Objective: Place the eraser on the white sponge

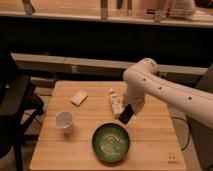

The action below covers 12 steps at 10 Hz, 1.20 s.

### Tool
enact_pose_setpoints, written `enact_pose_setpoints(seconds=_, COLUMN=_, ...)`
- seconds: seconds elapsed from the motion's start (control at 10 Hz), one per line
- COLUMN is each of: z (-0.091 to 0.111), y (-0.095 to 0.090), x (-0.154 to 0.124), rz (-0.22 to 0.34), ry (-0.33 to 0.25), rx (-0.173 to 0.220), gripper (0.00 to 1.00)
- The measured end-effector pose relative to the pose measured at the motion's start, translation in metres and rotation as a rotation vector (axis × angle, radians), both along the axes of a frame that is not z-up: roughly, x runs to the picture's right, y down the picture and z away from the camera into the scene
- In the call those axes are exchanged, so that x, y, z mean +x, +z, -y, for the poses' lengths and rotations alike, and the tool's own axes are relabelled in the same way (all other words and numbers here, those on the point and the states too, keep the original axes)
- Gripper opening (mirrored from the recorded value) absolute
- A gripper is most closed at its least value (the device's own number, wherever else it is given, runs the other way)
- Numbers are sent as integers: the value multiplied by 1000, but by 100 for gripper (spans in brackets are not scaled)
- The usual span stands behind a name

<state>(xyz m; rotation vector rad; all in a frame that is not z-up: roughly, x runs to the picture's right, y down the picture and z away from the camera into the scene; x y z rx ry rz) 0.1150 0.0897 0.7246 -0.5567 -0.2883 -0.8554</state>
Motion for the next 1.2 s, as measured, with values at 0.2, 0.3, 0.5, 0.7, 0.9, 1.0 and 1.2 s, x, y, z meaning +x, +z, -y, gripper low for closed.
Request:
enact_pose_setpoints(seconds=0.2, z=7, y=5, x=-10, rz=4, ry=-11, rx=12, gripper=0)
enact_pose_setpoints(seconds=0.3, z=13, y=9, x=-18, rz=11, ry=-18, rx=21, gripper=0)
enact_pose_setpoints(seconds=0.5, z=19, y=15, x=-42, rz=29, ry=-40, rx=23, gripper=0)
enact_pose_setpoints(seconds=0.7, z=21, y=19, x=-52, rz=36, ry=-57, rx=22, gripper=0)
enact_pose_setpoints(seconds=0.9, z=25, y=24, x=-74, rz=59, ry=-91, rx=32, gripper=0)
enact_pose_setpoints(seconds=1.0, z=27, y=26, x=-79, rz=66, ry=-101, rx=35, gripper=0)
enact_pose_setpoints(seconds=1.2, z=32, y=31, x=-91, rz=81, ry=-117, rx=38, gripper=0)
